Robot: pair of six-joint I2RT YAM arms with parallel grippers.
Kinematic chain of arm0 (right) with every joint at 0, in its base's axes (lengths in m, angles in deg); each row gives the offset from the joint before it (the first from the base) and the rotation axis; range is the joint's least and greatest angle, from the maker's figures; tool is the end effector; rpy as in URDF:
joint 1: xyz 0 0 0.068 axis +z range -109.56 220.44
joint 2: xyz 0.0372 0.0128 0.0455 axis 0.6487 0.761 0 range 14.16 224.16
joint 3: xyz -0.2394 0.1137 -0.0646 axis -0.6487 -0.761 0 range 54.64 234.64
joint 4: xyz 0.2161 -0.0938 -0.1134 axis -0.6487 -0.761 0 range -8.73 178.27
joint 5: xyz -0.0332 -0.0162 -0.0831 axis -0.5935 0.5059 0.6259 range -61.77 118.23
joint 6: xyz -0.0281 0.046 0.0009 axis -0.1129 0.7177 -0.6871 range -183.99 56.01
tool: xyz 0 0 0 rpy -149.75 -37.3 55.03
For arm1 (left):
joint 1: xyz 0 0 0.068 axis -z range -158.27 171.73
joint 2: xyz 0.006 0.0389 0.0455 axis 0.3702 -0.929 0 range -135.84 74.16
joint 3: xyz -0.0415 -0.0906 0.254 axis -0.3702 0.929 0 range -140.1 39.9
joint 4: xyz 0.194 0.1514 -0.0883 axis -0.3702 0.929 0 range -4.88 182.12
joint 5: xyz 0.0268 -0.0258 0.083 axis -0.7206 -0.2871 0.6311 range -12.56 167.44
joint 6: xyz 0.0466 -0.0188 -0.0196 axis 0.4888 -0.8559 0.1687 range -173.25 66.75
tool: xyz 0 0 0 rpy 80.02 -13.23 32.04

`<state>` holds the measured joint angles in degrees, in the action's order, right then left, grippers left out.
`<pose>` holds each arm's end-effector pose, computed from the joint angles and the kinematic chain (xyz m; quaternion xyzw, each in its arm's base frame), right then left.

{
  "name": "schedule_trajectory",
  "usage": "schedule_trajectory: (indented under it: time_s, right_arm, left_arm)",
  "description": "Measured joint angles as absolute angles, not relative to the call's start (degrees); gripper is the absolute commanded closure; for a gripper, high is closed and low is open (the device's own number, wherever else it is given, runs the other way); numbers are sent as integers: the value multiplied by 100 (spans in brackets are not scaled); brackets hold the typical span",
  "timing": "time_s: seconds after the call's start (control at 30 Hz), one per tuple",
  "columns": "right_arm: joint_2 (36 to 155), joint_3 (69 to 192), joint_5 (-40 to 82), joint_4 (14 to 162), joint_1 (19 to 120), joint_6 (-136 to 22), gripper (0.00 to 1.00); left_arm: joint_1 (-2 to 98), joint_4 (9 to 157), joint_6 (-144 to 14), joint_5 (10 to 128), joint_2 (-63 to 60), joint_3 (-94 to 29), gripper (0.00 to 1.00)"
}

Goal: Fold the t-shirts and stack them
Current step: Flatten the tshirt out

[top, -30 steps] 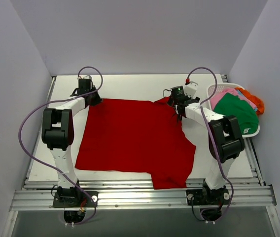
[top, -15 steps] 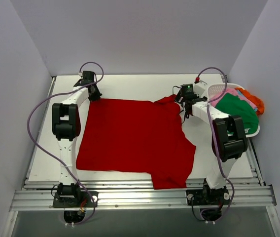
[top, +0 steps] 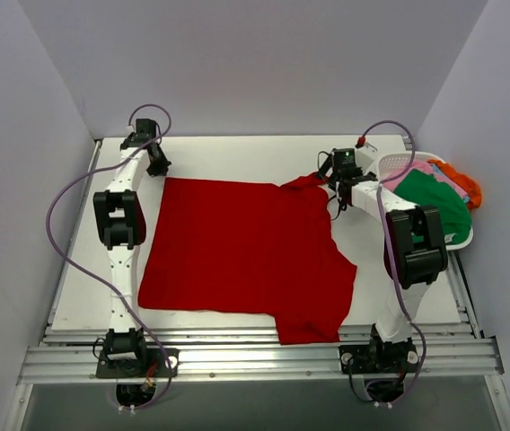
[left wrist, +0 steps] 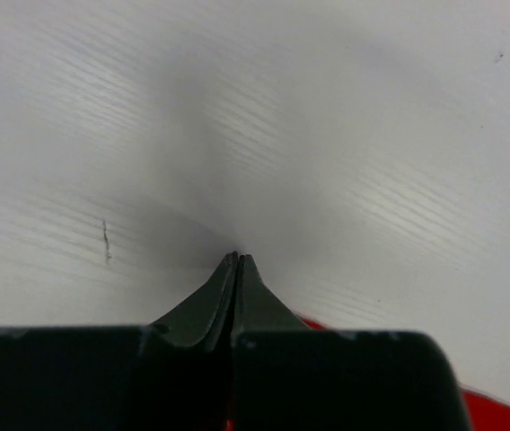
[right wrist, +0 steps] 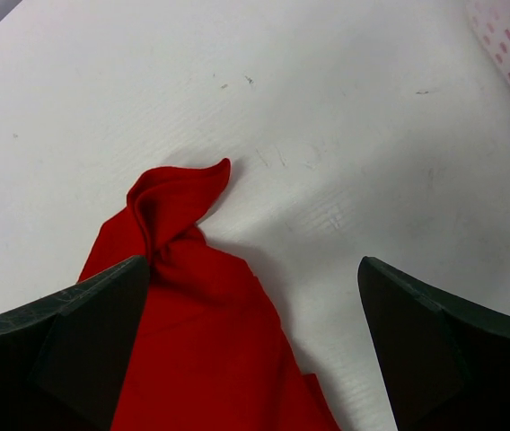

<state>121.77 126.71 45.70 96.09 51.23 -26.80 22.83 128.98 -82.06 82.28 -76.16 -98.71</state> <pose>0.4241 0.0699 0.2213 0.2697 0.8057 0.0891 0.5198 0.5632 -0.0078 0.1630 -0.2407 0.9236 -0.0374 0.2961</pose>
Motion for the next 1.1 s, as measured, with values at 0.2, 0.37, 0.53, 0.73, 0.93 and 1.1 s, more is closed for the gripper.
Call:
schedule_trajectory:
  time_s: [0.2, 0.37, 0.53, 0.73, 0.93, 1.1]
  right_arm:
    - [12442, 12656, 4133, 9884, 5123, -2531, 3]
    - [12558, 12507, 3869, 10022, 5123, -2433, 3]
    - [12558, 12391, 3770, 10179, 5123, -2370, 3]
    - [12555, 12236, 3681, 10269, 5119, -2365, 3]
    - [12518, 12059, 3607, 10334, 5020, -2368, 4]
    - [12431, 11963, 3528, 10404, 4905, -2368, 4]
  left_arm:
    - [2191, 12487, -8261, 8357, -6830, -8522, 71]
    - [2311, 12159, -8283, 8357, -5649, -6898, 32]
    - [2497, 11744, -8366, 8324, -4613, -6225, 32]
    - [2578, 11442, -8366, 8296, -4423, -6177, 36]
    - [2589, 11488, -8362, 8333, -5195, -6192, 37]
    - [2587, 11737, -8285, 8390, -5732, -6745, 47]
